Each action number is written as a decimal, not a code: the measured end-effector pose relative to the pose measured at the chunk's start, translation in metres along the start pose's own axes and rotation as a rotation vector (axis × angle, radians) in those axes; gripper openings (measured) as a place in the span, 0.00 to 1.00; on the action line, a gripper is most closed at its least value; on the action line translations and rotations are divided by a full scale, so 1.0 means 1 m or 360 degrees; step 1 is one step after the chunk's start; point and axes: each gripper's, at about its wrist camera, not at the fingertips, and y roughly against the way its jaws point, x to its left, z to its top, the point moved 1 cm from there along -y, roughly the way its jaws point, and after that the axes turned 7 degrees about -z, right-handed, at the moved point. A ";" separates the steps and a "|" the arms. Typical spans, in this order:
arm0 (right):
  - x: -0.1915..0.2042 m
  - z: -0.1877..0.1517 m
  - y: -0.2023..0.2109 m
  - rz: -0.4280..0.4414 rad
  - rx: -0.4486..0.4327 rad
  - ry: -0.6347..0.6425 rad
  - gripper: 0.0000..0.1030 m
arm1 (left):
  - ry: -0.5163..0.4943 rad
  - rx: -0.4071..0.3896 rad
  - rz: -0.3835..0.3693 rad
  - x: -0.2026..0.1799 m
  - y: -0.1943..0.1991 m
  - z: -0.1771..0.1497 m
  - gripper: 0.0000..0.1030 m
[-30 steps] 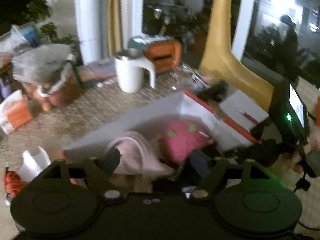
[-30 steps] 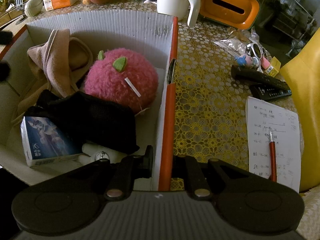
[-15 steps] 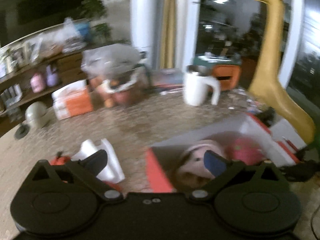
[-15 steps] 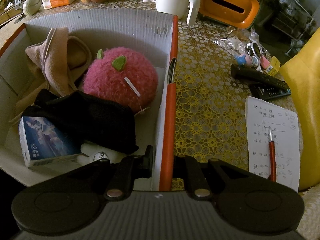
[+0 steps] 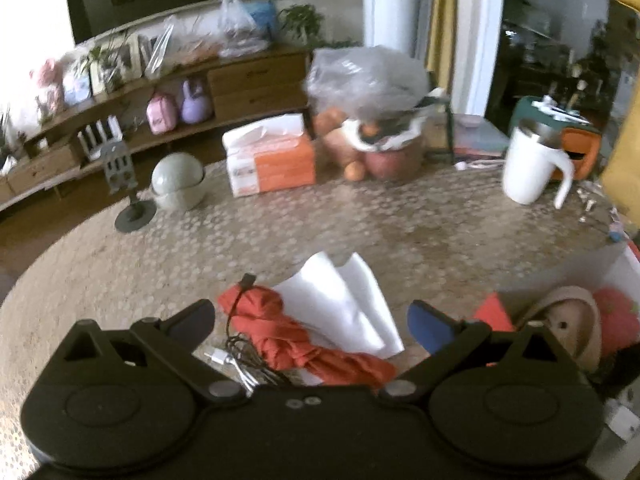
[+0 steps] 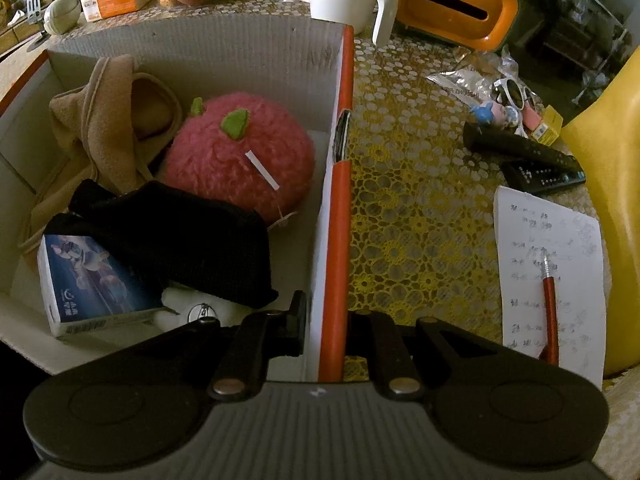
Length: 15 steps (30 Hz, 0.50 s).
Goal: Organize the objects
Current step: 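Move the left gripper to the red-orange cloth bundle with cable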
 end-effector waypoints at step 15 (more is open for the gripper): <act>0.002 0.001 -0.001 -0.0020 0.0003 0.0021 0.12 | 0.0286 0.0346 0.0001 0.042 -0.083 -0.010 0.99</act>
